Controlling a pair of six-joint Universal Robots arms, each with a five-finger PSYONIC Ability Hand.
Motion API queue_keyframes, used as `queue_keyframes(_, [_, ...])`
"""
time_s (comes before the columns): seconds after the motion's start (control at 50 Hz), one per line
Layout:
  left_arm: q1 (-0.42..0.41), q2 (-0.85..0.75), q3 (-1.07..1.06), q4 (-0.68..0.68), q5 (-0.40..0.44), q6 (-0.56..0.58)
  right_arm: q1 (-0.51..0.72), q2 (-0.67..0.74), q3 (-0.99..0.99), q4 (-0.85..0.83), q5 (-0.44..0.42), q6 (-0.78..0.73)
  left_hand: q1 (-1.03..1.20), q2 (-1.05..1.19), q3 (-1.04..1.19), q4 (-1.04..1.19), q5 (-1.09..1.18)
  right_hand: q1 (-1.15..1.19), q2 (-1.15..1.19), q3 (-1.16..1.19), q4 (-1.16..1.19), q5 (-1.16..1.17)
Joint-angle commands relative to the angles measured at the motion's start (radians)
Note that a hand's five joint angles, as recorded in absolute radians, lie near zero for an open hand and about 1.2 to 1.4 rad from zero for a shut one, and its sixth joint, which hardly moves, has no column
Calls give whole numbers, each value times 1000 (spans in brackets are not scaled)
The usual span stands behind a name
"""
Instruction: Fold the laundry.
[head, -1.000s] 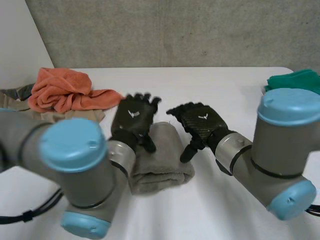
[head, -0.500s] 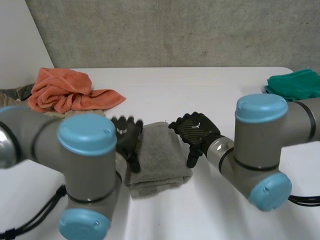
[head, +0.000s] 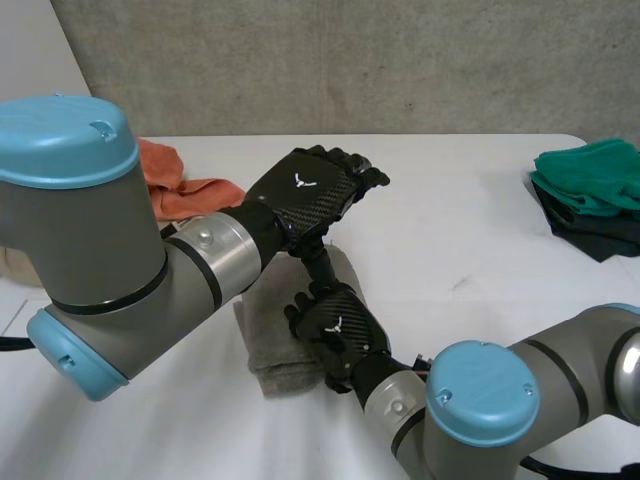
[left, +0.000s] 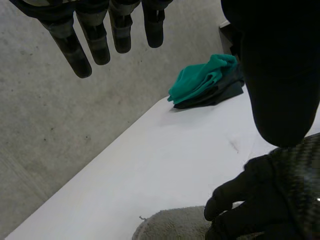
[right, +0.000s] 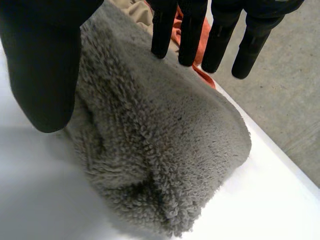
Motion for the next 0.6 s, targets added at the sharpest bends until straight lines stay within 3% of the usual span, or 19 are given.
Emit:
queue_keyframes(0.02, [-2,-6,-10,4,-22,-6,-5,59,-41,-37,0,-58,41,28,20,33,14,152,173,159,158,150])
queue_keyframes(0.22, [3,-6,-14,4,-22,-7,-5,84,-71,-97,-3,-62,41,28,20,33,14,498,519,505,504,496])
queue_keyframes(0.32, [3,-4,-14,4,-22,-7,-5,114,-110,-100,-5,-64,41,28,20,33,14,943,964,950,949,941])
queue_keyframes(0.6, [35,13,29,7,-24,-6,-95,79,-250,-100,-2,-45,41,28,20,33,14,944,965,950,950,942])
